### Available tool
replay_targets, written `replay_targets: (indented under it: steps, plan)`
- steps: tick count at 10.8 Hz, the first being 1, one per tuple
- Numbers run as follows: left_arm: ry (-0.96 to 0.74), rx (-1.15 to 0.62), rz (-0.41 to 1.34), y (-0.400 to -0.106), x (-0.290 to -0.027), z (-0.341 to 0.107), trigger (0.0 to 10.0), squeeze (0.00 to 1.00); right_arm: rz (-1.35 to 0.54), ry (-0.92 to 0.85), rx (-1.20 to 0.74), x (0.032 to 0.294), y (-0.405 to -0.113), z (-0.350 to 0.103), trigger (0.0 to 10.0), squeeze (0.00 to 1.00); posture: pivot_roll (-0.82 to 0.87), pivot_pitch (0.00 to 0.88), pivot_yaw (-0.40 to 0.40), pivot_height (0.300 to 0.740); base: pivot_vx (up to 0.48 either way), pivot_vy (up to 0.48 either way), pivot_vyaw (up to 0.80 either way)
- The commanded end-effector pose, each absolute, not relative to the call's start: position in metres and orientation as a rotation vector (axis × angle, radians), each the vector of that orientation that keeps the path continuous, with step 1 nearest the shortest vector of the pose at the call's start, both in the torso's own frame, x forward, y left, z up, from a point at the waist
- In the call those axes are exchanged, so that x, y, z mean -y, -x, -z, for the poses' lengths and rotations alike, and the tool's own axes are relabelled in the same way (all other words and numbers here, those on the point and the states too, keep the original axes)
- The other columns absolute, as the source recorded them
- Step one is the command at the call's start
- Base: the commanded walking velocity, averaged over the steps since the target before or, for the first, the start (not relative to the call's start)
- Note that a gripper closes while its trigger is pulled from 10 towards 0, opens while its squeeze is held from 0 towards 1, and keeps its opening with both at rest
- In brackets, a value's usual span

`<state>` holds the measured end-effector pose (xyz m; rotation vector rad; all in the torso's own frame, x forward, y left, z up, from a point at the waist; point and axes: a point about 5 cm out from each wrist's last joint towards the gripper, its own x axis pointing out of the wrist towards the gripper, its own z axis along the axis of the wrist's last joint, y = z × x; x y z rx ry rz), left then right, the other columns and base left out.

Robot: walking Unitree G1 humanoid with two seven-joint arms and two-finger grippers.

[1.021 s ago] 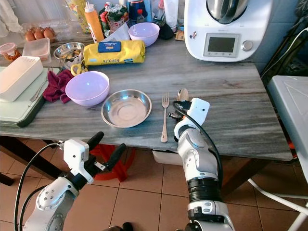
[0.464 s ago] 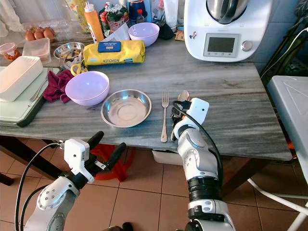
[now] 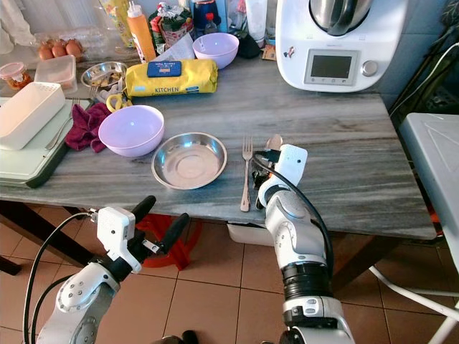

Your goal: Setting the table

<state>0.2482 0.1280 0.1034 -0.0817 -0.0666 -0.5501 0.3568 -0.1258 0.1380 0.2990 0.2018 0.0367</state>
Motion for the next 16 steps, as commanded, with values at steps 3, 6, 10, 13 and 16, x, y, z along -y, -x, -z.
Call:
replay_targets:
  steps: [3,6,10,13,16]
  plan:
    - [0.077,0.054,0.549,-0.248,-0.128,-0.101,10.0,0.0,0.0,-0.251,-0.319,0.133,-0.346,-0.11,10.0,1.0,-0.03,0.17,0.074,0.74,0.0,0.0,0.0]
    - [0.078,0.055,0.546,-0.25,-0.127,-0.101,10.0,0.0,0.039,-0.181,-0.35,0.145,-0.347,-0.11,10.0,0.0,-0.03,0.167,0.071,0.74,0.0,0.0,0.0]
    - [0.082,0.054,0.544,-0.251,-0.126,-0.101,10.0,0.0,0.049,-0.138,-0.312,0.153,-0.344,-0.118,9.9,0.0,-0.04,0.168,0.071,0.74,0.0,0.0,0.0]
    - [0.081,0.052,0.546,-0.252,-0.126,-0.101,10.0,0.0,0.049,-0.132,-0.348,0.157,-0.342,-0.115,7.1,0.0,-0.04,0.167,0.075,0.74,0.0,0.0,0.0]
    - [0.08,0.05,0.547,-0.251,-0.127,-0.1,10.0,0.0,0.028,-0.128,-0.441,0.159,-0.337,-0.102,6.7,0.0,-0.04,0.169,0.074,0.74,0.0,0.0,0.0]
